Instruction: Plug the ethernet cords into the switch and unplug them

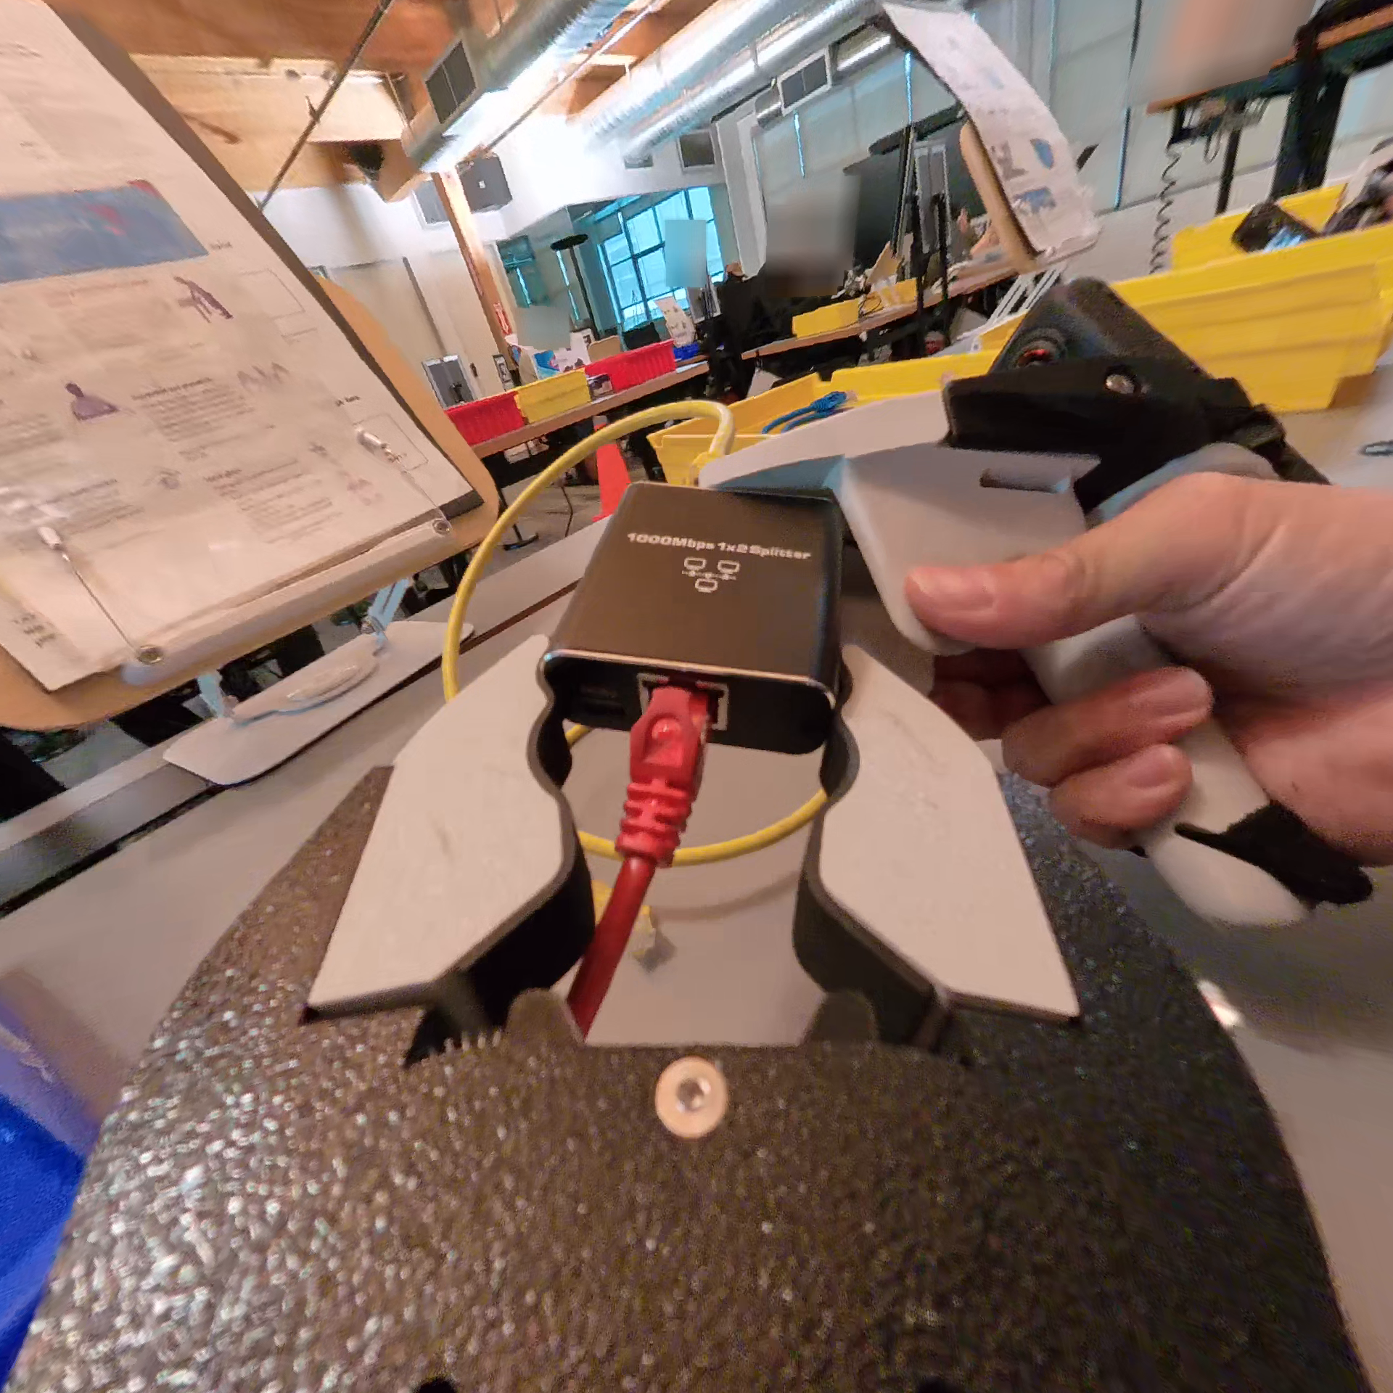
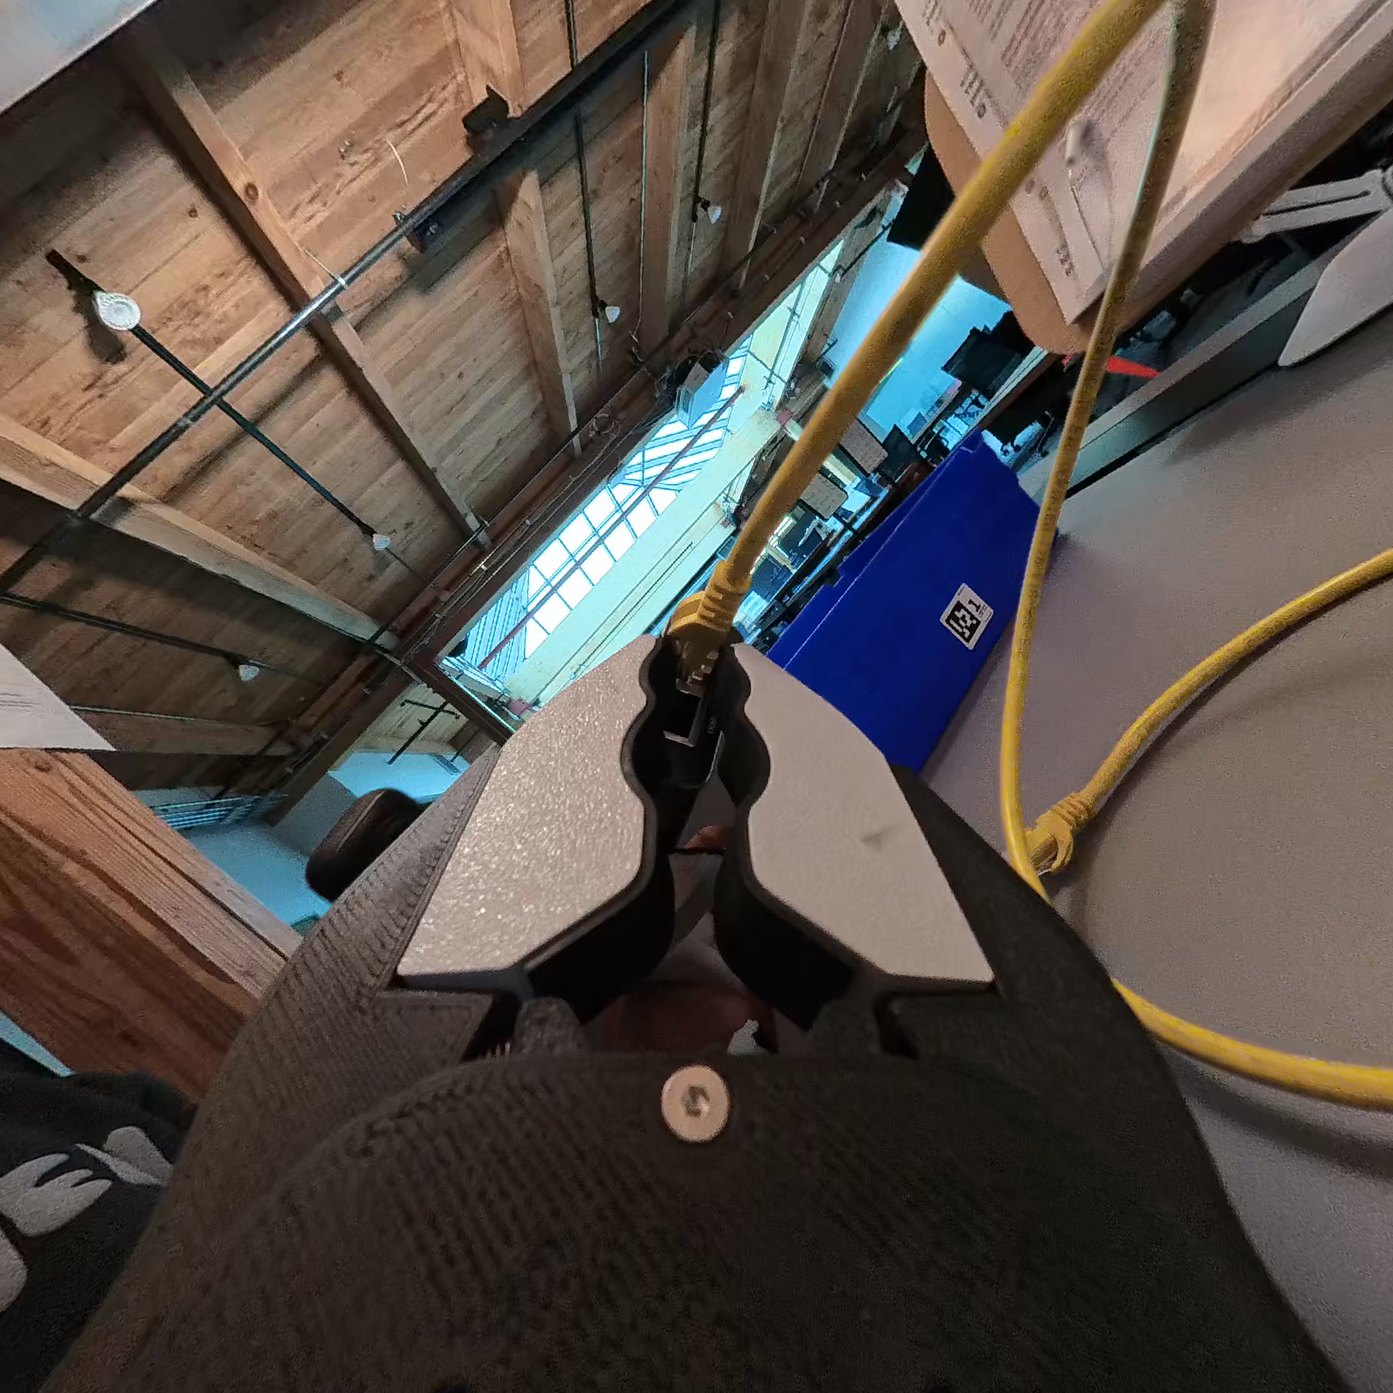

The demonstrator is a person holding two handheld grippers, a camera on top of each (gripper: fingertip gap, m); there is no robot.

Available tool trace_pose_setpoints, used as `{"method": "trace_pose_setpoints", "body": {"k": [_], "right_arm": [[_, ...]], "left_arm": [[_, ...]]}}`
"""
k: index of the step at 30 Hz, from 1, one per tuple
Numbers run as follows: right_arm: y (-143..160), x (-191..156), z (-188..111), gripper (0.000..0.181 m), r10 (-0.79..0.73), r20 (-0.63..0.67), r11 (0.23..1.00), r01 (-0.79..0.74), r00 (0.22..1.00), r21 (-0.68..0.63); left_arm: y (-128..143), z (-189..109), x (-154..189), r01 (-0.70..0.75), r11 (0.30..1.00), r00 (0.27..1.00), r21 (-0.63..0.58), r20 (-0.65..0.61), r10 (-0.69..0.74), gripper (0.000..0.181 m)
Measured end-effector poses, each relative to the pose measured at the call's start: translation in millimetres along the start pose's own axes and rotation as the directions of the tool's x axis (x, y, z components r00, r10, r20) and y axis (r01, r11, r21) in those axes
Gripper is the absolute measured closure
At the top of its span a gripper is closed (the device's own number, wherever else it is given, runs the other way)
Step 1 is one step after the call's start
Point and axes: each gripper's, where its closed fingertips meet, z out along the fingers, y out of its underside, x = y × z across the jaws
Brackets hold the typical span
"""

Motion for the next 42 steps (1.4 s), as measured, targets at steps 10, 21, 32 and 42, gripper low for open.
{"method": "trace_pose_setpoints", "body": {"k": [10, 21, 32, 42], "right_arm": [[-85, -42, -15, 0.17, -0.412, -0.04, 0.904, 0.403, 0.91, -0.141], [-250, -116, -73, 0.17, -0.749, -0.12, 0.654, 0.697, 0.652, -0.295], [-263, 33, -160, 0.17, -0.65, -0.306, 0.678, 0.349, 0.696, -0.646], [-246, 125, -202, 0.17, -0.56, -0.584, 0.758, 0.079, 0.587, -0.647]], "left_arm": [[-3, -10, -23, -0.002, 0.999, 0.995, 0.04, 0.096, -0.002, 0.117], [2, -8, -21, 0.005, 1.0, 0.998, 0.026, 0.054, -0.006, 0.117], [3, -6, -14, -0.019, 1.0, 0.999, 0.02, 0.026, 0.018, 0.117], [2, -6, -13, -0.017, 1.0, 1.0, 0.022, 0.016, 0.016, 0.117]]}}
